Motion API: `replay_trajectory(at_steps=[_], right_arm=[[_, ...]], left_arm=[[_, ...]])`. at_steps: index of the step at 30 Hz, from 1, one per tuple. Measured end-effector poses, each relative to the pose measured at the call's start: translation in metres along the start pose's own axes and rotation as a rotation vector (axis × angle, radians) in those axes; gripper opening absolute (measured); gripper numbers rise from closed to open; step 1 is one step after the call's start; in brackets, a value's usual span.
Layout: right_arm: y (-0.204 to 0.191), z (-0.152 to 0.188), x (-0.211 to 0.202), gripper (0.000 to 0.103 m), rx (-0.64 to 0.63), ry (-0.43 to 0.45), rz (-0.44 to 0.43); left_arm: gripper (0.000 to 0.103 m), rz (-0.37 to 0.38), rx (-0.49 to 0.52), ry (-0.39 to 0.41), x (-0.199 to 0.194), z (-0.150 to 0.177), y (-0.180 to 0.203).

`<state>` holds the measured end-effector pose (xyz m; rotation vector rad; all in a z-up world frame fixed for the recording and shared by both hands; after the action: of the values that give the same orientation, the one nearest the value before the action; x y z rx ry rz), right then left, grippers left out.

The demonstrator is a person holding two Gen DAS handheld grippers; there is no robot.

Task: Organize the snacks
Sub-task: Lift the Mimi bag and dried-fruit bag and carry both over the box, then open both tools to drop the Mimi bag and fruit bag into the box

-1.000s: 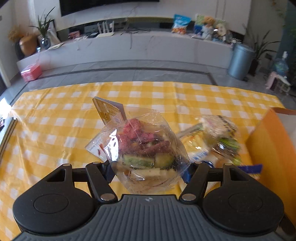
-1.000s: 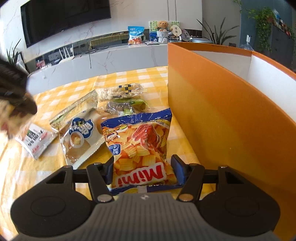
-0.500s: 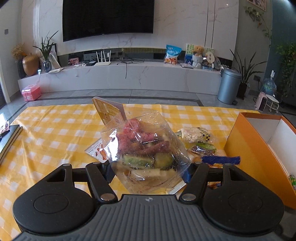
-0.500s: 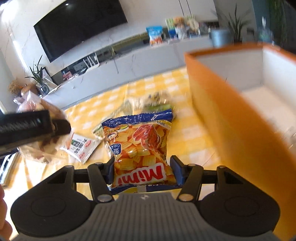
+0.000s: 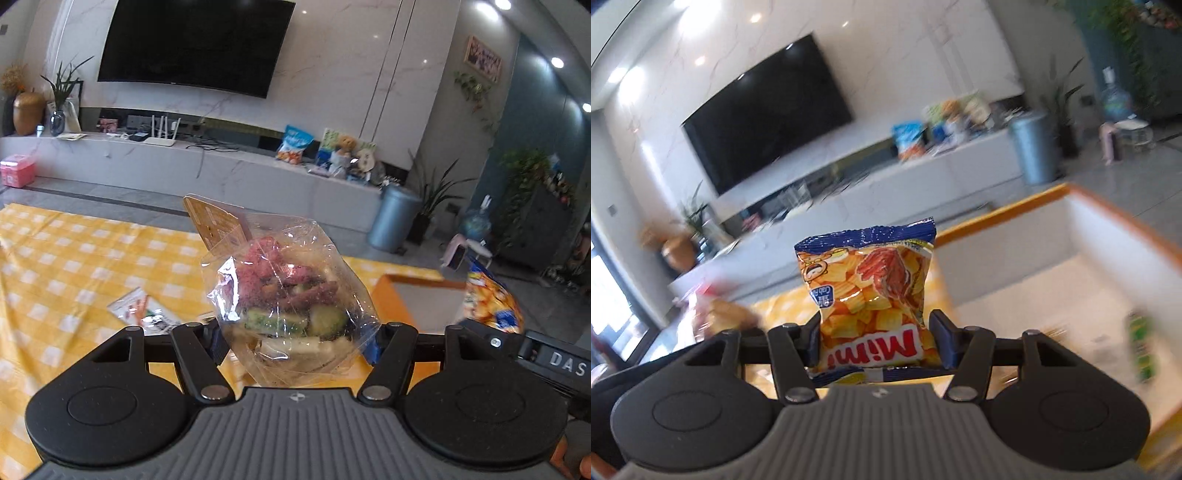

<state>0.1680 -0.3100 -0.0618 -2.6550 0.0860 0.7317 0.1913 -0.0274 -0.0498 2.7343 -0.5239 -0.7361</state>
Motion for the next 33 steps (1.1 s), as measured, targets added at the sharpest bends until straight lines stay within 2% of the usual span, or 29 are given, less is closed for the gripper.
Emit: replay_trajectory(at_steps=[2,5,8,10,12,17,22,24,26,29,33], right_arm=[[0.022,-0.013,-0.017,0.056,0.021,0.038,0.007],[0.058,-0.028,-0.038,0.056,0.031,0.084,0.071],[0.093,-0.026,-0.046,0.057,0.023,0.050,0.068],[0.119,-0.023,-0.044,0.057,0.082,0.028,0.067],[0.136,-0.022,-0.037,0.057,0.125,0.001,0.109],[0.149,-0.013,-0.009,0.057,0.178,-0.063,0.133],[0.147,-0.012,0.000,0.056,0.130,-0.071,0.181],[0.153,-0.013,0.001,0.056,0.119,-0.076,0.199],[0.155,-0.013,0.006,0.056,0.119,-0.100,0.208],[0.157,-0.013,0.016,0.056,0.113,-0.123,0.211],[0.155,-0.011,0.031,0.057,0.078,-0.164,0.304]], left_arm=[[0.076,0.053,0.028,0.023,0.001,-0.007,0.018],[0.076,0.125,0.064,0.033,0.008,-0.013,0.046],[0.076,0.203,0.038,0.003,0.023,-0.012,0.066],[0.076,0.253,0.013,-0.018,0.035,-0.008,0.077],[0.076,0.287,0.010,-0.032,0.046,-0.003,0.085],[0.076,0.319,0.053,-0.091,0.075,0.013,0.105],[0.076,0.363,0.016,-0.131,0.092,0.027,0.106],[0.076,0.345,0.054,-0.132,0.095,0.033,0.109],[0.076,0.326,0.083,-0.171,0.102,0.040,0.114],[0.076,0.337,0.081,-0.202,0.105,0.046,0.116],[0.076,0.329,0.098,-0.217,0.103,0.049,0.114]])
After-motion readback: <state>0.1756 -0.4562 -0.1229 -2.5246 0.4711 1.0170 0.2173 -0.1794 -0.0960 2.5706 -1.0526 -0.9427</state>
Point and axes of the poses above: each gripper's, at about its wrist camera, not at the fingertips, and x roughly the way its jaws point, y to its right, z to its underside, the point moved 6 cm from there along x, roughly the way its jaws point, and after that the axes turned 8 degrees about z, right-handed, at the moved point
